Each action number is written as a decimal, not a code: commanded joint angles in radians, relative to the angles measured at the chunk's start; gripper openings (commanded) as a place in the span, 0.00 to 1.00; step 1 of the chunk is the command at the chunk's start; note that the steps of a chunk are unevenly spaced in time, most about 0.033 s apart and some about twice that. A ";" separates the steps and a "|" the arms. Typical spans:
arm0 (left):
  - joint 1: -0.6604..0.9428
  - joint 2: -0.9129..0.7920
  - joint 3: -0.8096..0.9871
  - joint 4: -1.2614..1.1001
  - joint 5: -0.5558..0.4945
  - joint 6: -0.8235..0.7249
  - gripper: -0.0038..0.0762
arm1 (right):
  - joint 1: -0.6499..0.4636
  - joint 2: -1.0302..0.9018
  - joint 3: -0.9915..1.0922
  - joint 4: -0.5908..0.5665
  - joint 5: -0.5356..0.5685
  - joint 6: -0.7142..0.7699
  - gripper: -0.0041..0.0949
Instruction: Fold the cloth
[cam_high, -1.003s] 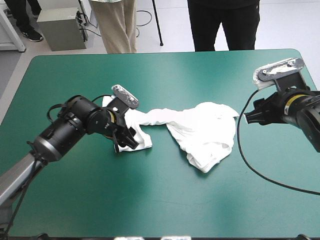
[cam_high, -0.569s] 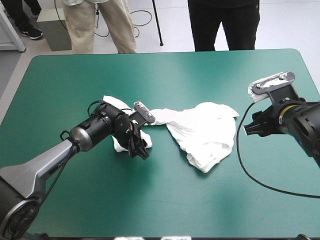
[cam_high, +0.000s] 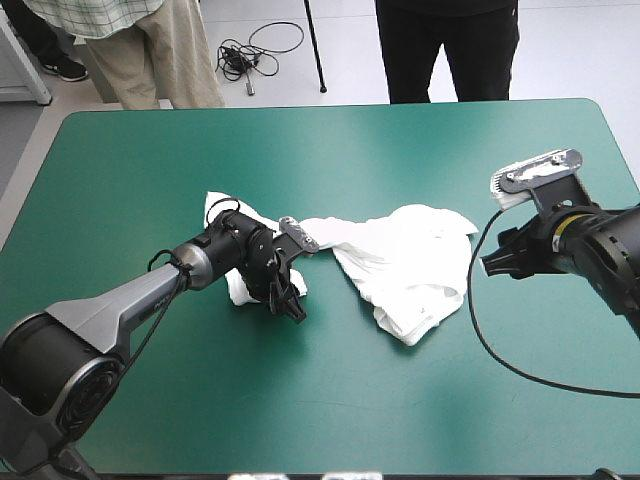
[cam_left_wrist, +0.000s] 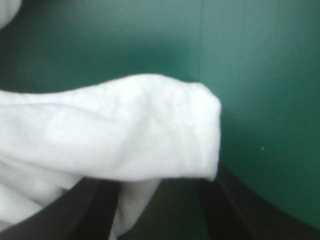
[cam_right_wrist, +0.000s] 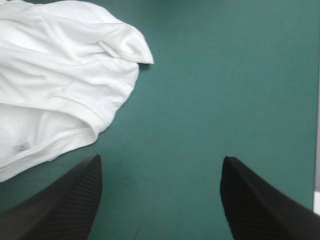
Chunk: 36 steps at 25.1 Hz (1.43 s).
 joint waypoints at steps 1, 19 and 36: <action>0.028 -0.009 -0.016 -0.001 -0.026 -0.002 0.42 | 0.001 -0.018 -0.017 0.069 -0.002 -0.038 0.67; 0.037 -0.011 -0.016 -0.032 0.047 0.017 0.04 | -0.105 0.339 0.350 0.158 -0.450 -0.006 0.66; 0.037 -0.011 -0.016 -0.036 0.044 0.017 0.04 | -0.136 0.540 0.350 0.224 -0.513 -0.046 0.34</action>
